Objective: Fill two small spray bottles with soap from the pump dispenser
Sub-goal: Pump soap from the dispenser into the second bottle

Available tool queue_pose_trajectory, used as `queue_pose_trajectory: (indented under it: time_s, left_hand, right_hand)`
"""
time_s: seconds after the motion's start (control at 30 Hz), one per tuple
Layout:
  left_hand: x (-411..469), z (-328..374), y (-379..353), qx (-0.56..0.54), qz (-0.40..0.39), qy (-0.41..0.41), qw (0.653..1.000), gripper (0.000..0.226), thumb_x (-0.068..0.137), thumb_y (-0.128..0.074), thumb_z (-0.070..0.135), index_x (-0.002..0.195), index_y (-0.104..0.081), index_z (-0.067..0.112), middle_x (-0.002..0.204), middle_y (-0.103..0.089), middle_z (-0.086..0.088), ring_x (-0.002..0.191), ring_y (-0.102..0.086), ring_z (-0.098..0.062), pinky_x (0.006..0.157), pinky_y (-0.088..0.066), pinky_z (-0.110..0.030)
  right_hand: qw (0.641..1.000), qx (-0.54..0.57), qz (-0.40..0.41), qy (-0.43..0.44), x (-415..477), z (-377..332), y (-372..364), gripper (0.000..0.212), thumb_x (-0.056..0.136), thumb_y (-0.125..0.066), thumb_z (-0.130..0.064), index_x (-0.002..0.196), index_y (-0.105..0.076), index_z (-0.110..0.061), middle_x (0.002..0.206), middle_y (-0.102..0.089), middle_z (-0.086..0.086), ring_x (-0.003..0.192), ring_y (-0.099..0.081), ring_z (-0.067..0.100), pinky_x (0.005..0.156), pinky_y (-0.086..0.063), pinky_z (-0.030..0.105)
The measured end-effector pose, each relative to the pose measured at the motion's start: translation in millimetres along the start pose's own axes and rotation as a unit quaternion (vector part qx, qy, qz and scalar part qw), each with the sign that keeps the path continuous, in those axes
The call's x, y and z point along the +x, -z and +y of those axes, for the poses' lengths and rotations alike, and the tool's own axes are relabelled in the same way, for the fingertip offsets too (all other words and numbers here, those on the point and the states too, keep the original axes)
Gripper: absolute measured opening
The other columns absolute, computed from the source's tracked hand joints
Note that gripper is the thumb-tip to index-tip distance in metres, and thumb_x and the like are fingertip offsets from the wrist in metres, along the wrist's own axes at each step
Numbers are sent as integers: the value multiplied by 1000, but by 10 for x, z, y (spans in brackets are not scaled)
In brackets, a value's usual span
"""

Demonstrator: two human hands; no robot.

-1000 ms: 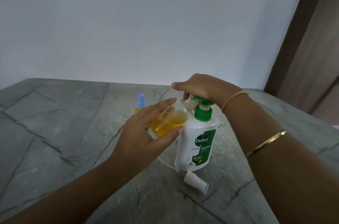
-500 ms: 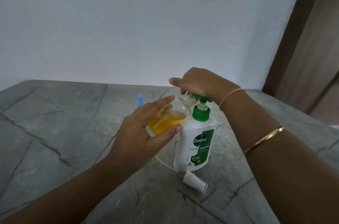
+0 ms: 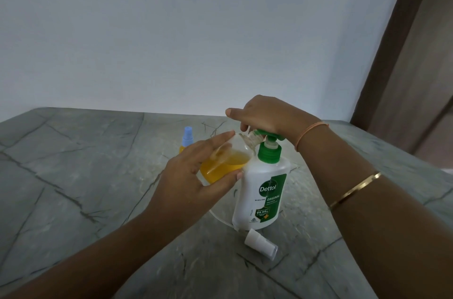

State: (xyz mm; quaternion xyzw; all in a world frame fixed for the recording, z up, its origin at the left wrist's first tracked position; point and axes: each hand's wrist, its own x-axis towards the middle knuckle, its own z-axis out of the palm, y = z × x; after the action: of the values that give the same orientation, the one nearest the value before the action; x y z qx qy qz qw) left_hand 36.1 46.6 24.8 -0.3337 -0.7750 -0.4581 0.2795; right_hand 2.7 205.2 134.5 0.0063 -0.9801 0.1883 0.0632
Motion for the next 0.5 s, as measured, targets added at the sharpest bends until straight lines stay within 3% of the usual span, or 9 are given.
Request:
queue_pose_trajectory:
  time_s: [0.1,0.3,0.4,0.5]
  left_hand:
    - [17,16,7,6,-1,0,1000,50,67,-53,64,113,-35,69,102,-41,56,104,-42,23,75,-40,-9]
    - [13,14,9,9,-7,10,1000,49,66,-51,67,111,-32,71,103,-38,58,106,-41,23,76,-40,-11]
    - [-6,13,-3,7,-2,5,1000,50,68,-53,63,115,-36,63,99,-46,50,104,-44,21,72,-39,-6]
    - [-21,5,-19,2,0,4,1000,52,69,-54,63,118,-35,59,101,-47,43,104,-46,19,75,-40,-10]
  right_hand:
    - [1000,-24,18,10,27,-3,36,53,91,-41,-56,91,-66,-9,81,-70,5,61,-58,16,65,-45,29]
    - [1000,-9,-8,-2,21,-36,22,53,93,-41,-53,96,-65,-7,83,-67,5,52,-53,12,49,-36,23]
    - [999,11,-37,-21,-12,-22,6,52,93,-40,-54,98,-64,-8,75,-60,-1,54,-53,9,48,-34,22]
    - [998,31,-48,-30,-40,-3,-9,50,94,-40,-54,97,-61,-9,74,-57,-2,54,-52,9,47,-34,21]
